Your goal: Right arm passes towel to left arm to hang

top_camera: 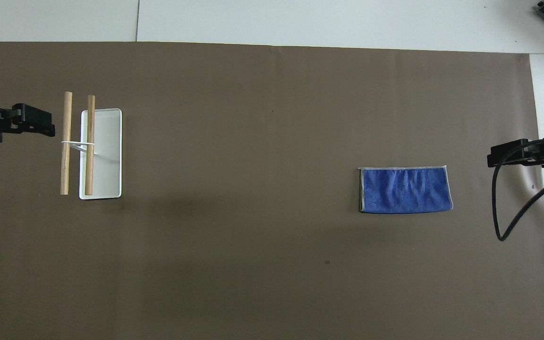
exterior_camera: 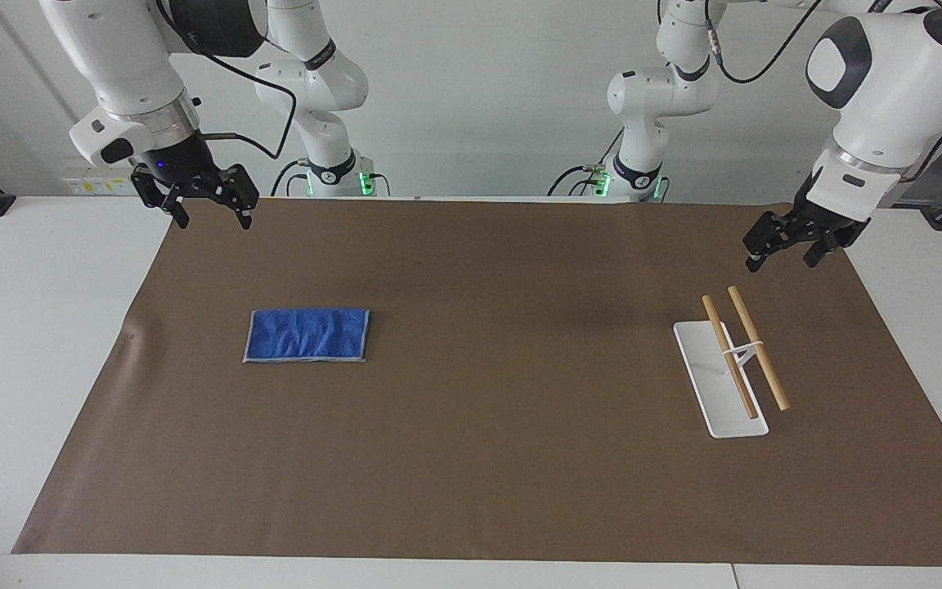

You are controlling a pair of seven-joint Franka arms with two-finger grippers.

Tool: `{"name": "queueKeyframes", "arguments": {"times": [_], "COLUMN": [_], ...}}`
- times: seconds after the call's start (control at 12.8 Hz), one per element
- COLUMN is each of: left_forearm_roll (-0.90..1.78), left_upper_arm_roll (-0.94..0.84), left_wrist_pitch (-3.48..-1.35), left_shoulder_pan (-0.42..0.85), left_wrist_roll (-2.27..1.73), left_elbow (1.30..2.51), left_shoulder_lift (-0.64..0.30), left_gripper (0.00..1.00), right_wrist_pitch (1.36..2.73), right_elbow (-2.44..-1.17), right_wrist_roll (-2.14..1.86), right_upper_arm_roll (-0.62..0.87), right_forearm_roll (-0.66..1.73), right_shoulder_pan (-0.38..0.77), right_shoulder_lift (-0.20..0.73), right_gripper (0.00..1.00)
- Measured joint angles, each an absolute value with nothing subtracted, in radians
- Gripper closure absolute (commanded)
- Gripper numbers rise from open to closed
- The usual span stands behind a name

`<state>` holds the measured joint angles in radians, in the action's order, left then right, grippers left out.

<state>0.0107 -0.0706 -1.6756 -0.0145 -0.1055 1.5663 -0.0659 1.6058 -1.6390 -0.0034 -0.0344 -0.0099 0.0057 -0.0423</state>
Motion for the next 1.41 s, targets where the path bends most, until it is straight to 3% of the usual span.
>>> {"name": "queueKeyframes", "arguments": {"times": [0.94, 1.41], "left_forearm_roll": [0.011, 0.011], "left_upper_arm_roll": [-0.071, -0.071], "left_wrist_pitch": [-1.676, -1.676], "left_shoulder_pan": [-0.014, -0.014], "left_wrist_roll": [-0.106, -0.106], "left_elbow": [1.566, 1.566], "left_shoulder_lift": [-0.066, -0.066], "left_gripper": [0.00, 0.00], "right_wrist_pitch": [1.603, 1.695], "right_elbow": [-1.644, -1.733], "right_wrist_roll": [-0.003, -0.004], "right_upper_arm_roll": [-0.036, -0.033], "right_forearm_roll": [-0.010, -0.009], "right_shoulder_pan": [0.004, 0.009], "right_shoulder_lift": [-0.044, -0.061], "right_gripper": [0.00, 0.00]}}
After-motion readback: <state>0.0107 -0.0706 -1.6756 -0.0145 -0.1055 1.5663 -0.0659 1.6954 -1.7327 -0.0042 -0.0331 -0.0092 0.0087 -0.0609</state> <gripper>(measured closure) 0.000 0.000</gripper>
